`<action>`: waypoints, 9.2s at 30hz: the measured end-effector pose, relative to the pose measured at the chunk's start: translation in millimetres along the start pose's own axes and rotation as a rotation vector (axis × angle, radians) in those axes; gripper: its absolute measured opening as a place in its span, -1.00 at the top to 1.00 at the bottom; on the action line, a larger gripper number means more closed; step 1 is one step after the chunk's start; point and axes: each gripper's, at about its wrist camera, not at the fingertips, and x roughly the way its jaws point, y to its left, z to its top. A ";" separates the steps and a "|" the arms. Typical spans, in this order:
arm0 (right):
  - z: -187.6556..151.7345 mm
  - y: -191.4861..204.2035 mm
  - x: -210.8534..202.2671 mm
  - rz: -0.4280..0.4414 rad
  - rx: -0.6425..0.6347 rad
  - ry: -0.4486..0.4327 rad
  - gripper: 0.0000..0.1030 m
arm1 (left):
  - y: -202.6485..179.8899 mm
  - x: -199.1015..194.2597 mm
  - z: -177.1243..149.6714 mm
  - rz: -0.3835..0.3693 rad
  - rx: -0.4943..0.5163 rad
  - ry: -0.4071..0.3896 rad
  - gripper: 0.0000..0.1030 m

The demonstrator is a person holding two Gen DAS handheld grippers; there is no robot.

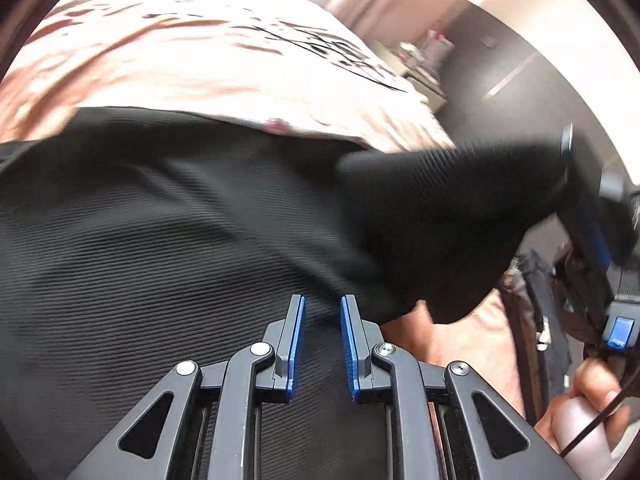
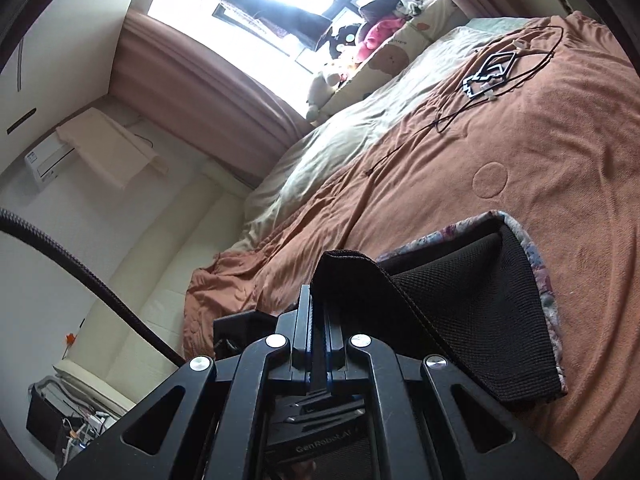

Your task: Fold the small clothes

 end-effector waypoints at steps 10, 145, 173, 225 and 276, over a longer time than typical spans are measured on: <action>-17.3 4.5 48.4 -0.004 -0.020 0.181 0.98 | 52.0 -67.6 -8.1 0.113 -0.115 -0.080 0.64; -10.4 -54.4 -32.5 -0.317 0.172 0.102 -0.23 | 71.4 -30.3 -52.4 0.451 -0.080 0.122 0.23; -1.2 -51.1 12.1 -0.397 0.010 0.151 -0.14 | 127.1 -54.6 0.2 0.544 -0.098 0.030 0.51; -67.3 97.6 -123.1 -0.522 -0.228 0.097 -0.93 | 87.9 -275.6 -91.7 0.485 -0.022 -0.299 -0.93; -267.9 243.0 -385.5 -0.544 -0.476 -0.070 -0.99 | 65.9 -517.9 -465.0 0.418 -0.082 -0.629 -0.99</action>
